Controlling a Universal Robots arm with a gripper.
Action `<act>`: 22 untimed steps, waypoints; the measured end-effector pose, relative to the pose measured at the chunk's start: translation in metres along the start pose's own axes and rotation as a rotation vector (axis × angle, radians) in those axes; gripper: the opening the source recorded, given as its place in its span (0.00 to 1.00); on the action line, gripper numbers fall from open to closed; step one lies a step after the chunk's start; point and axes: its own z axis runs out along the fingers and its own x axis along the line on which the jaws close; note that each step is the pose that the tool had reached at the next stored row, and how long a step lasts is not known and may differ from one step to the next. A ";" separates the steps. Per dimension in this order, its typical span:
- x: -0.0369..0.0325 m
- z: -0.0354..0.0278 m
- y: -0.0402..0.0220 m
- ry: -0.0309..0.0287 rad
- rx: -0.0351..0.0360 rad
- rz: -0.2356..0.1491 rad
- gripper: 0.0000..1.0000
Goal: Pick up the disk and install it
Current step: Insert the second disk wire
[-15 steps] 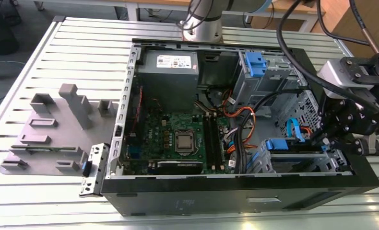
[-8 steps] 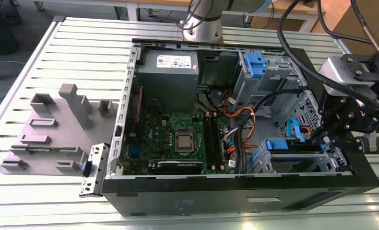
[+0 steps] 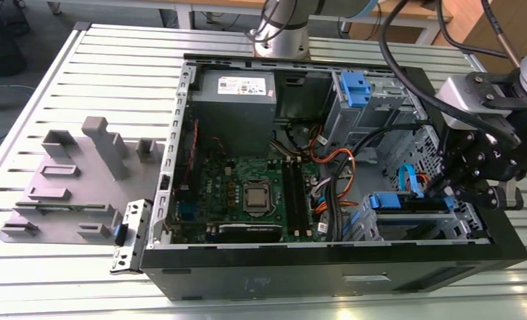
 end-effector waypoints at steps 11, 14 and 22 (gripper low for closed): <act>0.0002 0.0025 0.0025 0.0002 0.0000 0.000 0.17; 0.0002 0.0027 0.0030 0.0000 0.0000 0.000 0.17; 0.0003 0.0047 0.0036 0.0004 0.0000 0.000 0.17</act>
